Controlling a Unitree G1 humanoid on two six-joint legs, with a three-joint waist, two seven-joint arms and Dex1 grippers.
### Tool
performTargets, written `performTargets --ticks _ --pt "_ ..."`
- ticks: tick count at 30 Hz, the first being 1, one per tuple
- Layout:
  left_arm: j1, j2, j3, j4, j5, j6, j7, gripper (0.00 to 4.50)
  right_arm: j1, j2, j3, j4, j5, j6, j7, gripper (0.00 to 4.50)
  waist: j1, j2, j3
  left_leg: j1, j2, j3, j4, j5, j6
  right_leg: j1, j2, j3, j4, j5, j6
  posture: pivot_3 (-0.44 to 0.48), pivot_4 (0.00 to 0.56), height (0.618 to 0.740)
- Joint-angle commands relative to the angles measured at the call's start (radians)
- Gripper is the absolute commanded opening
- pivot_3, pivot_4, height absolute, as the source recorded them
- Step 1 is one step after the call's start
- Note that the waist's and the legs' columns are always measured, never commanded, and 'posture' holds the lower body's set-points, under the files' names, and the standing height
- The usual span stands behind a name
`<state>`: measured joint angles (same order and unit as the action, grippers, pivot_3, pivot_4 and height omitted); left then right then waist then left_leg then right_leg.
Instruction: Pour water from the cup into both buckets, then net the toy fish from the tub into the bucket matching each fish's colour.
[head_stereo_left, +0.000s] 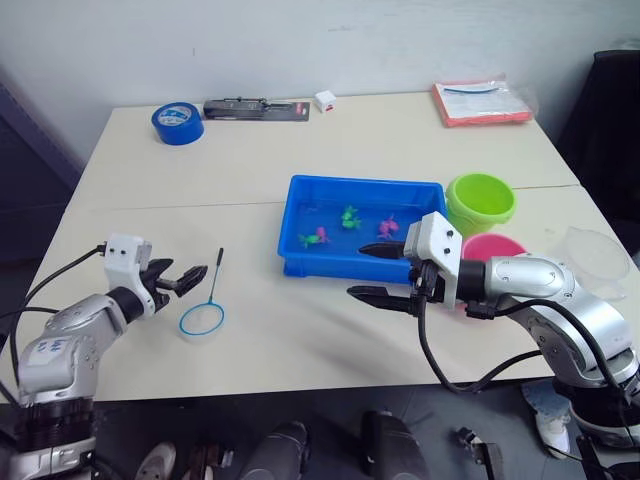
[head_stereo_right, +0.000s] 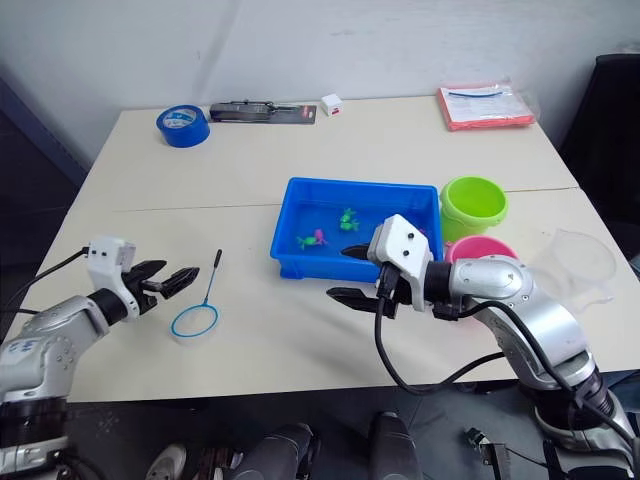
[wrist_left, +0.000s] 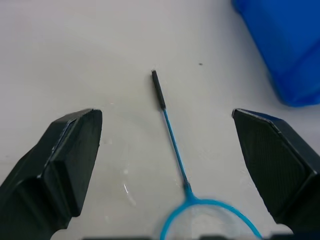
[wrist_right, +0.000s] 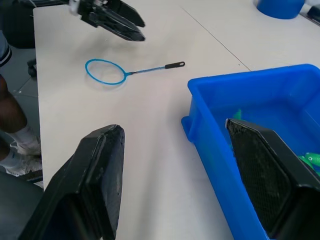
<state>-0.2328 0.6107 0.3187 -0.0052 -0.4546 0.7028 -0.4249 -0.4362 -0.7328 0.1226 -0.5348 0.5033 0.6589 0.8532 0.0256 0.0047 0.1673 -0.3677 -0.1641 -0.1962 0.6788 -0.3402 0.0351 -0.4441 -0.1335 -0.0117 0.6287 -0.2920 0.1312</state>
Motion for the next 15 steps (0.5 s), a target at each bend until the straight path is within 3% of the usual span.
performTargets --ticks 1,15 --pt "-0.021 -0.016 -0.032 0.019 0.038 -0.028 0.013 4.5 0.002 -0.008 0.013 -0.056 -0.025 -0.044 0.016 4.45 -0.002 0.0 0.0 0.0 0.001 0.001 0.0 0.0 0.0 0.0 0.001 0.001 0.0 0.0 0.0 0.0 0.15 0.74" --pt "-0.076 -0.158 -0.149 0.017 0.177 0.086 0.221 4.5 0.021 -0.008 0.04 -0.07 -0.075 -0.103 0.052 4.45 0.002 -0.003 0.0 0.001 0.003 0.008 0.001 -0.001 0.0 -0.002 0.003 0.006 0.0 0.001 0.001 0.0 0.15 0.74"
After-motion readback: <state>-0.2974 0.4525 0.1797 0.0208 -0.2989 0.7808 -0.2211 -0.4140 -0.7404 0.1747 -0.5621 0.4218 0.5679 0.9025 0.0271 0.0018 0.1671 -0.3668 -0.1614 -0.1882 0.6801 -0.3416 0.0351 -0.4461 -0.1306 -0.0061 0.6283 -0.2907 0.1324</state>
